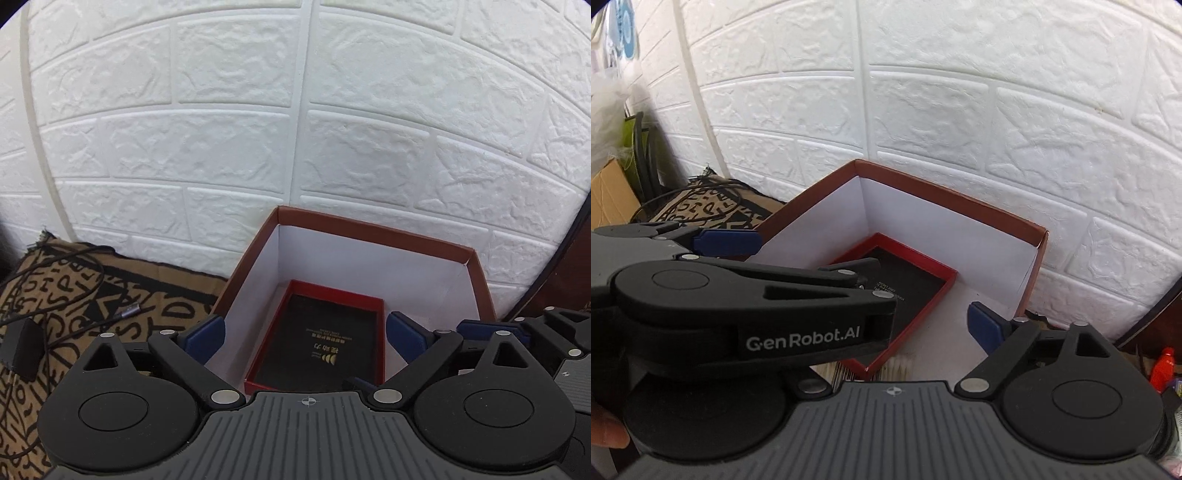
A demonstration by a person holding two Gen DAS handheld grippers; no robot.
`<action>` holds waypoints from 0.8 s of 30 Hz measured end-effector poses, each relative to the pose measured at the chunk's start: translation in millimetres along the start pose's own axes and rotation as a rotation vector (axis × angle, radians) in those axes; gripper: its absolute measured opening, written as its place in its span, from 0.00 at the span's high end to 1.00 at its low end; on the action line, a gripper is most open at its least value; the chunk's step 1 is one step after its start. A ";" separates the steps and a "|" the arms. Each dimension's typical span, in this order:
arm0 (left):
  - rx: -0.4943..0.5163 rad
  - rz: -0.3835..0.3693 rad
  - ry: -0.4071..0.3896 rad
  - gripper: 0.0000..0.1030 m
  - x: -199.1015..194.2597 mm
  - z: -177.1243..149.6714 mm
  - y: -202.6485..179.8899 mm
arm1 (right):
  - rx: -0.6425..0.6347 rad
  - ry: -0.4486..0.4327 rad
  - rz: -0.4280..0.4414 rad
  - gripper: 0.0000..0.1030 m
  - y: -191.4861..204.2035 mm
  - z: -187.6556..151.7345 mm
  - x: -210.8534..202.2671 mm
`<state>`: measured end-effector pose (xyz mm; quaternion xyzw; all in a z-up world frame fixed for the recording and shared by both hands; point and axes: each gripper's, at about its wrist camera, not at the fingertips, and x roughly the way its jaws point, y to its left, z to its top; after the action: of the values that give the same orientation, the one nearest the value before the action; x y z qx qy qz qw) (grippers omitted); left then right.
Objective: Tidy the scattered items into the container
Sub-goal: 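Lower the red tray into the shoebox and open the left gripper, then move the left gripper back to the white plastic bowl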
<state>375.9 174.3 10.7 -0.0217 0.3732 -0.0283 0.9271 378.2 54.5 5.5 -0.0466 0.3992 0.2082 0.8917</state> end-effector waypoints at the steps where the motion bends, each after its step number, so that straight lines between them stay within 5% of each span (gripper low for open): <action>1: 0.004 0.006 -0.003 0.03 -2.4 -0.6 -0.3 | -0.001 0.000 0.004 0.08 1.6 -0.3 -1.3; 24: -0.042 0.026 -0.063 0.03 -87.6 -20.8 -8.4 | -0.065 -0.064 0.028 0.06 31.6 -23.6 -76.5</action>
<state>298.1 171.5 56.8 -0.0374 0.3446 -0.0078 0.9380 303.4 51.8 48.1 -0.0633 0.3643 0.2347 0.8990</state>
